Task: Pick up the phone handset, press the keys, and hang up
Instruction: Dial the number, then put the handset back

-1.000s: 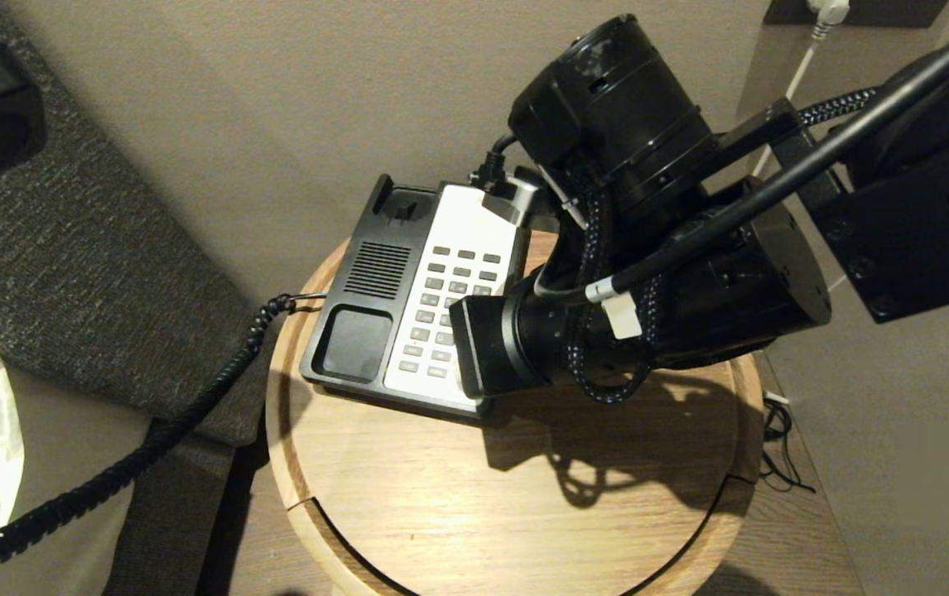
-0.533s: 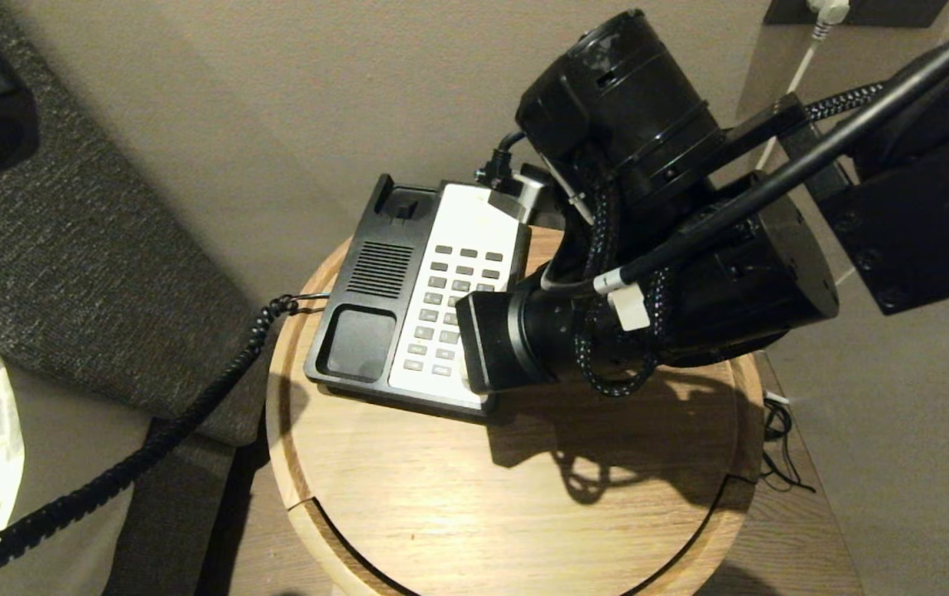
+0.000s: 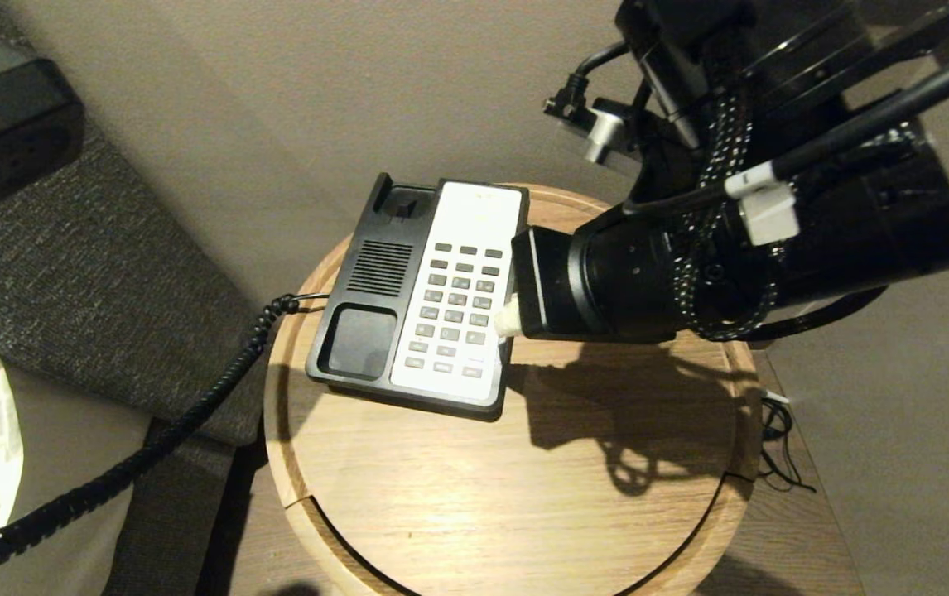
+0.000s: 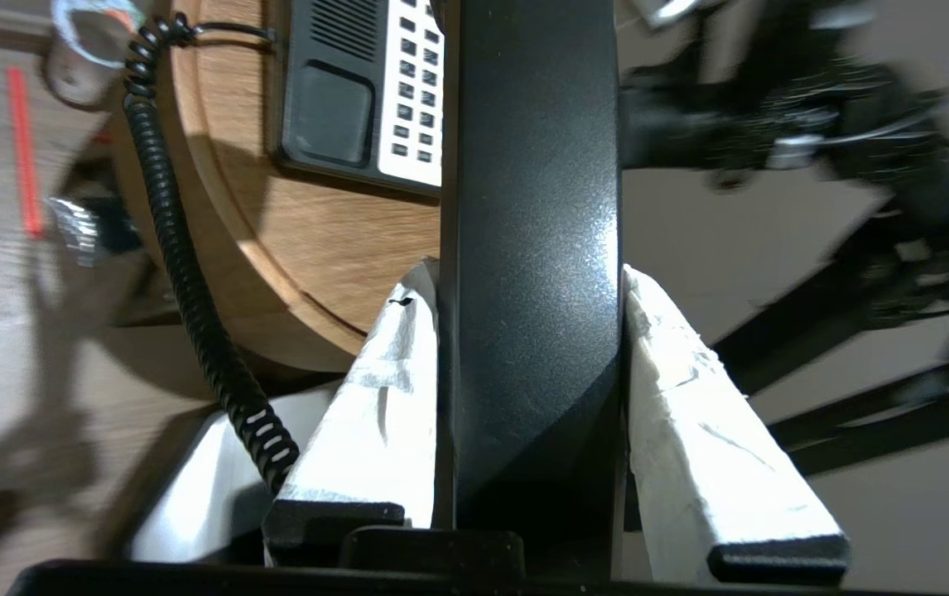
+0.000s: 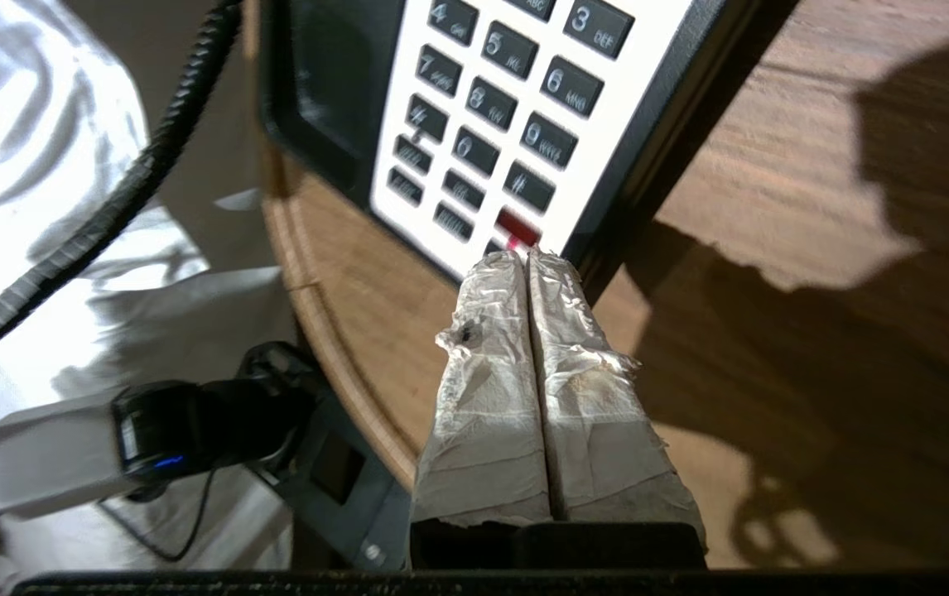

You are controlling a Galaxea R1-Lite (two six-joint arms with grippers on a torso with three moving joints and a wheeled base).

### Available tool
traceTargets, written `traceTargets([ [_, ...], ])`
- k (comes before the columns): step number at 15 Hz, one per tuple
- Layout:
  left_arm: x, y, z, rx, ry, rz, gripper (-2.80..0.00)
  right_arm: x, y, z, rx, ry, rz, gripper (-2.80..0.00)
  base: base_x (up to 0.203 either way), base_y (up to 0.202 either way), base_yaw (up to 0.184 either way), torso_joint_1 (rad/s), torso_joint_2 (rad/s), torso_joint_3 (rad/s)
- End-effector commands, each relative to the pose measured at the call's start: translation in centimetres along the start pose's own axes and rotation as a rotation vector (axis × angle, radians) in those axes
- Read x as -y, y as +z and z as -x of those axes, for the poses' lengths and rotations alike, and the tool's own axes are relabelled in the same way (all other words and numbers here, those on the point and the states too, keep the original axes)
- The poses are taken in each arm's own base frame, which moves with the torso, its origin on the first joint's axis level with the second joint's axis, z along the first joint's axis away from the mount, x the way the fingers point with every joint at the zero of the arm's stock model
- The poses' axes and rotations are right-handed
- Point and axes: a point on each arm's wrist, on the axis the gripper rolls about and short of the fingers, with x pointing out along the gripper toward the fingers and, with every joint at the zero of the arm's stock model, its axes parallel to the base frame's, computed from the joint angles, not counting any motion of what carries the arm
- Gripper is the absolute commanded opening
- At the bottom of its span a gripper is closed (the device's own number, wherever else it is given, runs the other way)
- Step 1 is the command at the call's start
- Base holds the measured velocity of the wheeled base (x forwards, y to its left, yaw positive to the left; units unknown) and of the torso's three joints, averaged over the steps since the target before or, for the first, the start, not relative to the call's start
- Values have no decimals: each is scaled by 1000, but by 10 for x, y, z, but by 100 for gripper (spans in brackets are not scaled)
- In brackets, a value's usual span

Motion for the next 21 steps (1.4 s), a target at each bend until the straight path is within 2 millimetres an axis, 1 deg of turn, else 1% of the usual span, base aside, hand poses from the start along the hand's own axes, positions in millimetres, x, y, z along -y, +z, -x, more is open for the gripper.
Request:
traceTargets([
  [1, 1, 3, -24, -61, 42, -60, -280, 3, 0, 37, 42, 27, -16, -280, 0, 0, 0, 0, 0, 0],
  [2, 2, 5, -35, -85, 59, -95, -280, 6, -3, 49, 49, 28, -19, -280, 0, 0, 0, 0, 0, 0],
  [4, 3, 9, -64, -134, 113, -163, -280, 14, -11, 80, 73, 37, -22, -280, 0, 0, 0, 0, 0, 0],
  [5, 4, 12, -81, -150, 160, -189, -280, 20, -17, 95, 86, 38, -26, -280, 0, 0, 0, 0, 0, 0],
  [8, 8, 26, -133, -166, 295, -273, -280, 43, -28, 131, 122, -6, -59, -280, 0, 0, 0, 0, 0, 0],
  [11, 14, 41, -186, -157, 391, -315, -280, 56, -40, 164, 162, -24, -78, -280, 0, 0, 0, 0, 0, 0],
  [14, 17, 49, -224, -145, 452, -333, -280, 64, -54, 186, 186, -28, -82, -280, 0, 0, 0, 0, 0, 0],
  [16, 14, 47, -243, -157, 494, -342, -280, 71, -65, 195, 184, -31, -93, -280, 0, 0, 0, 0, 0, 0],
  [18, 10, 43, -256, -168, 537, -351, -280, 76, -73, 199, 182, -36, -113, -280, 0, 0, 0, 0, 0, 0],
  [21, 7, 40, -268, -178, 557, -355, -280, 77, -76, 202, 185, -36, -115, -280, 0, 0, 0, 0, 0, 0],
])
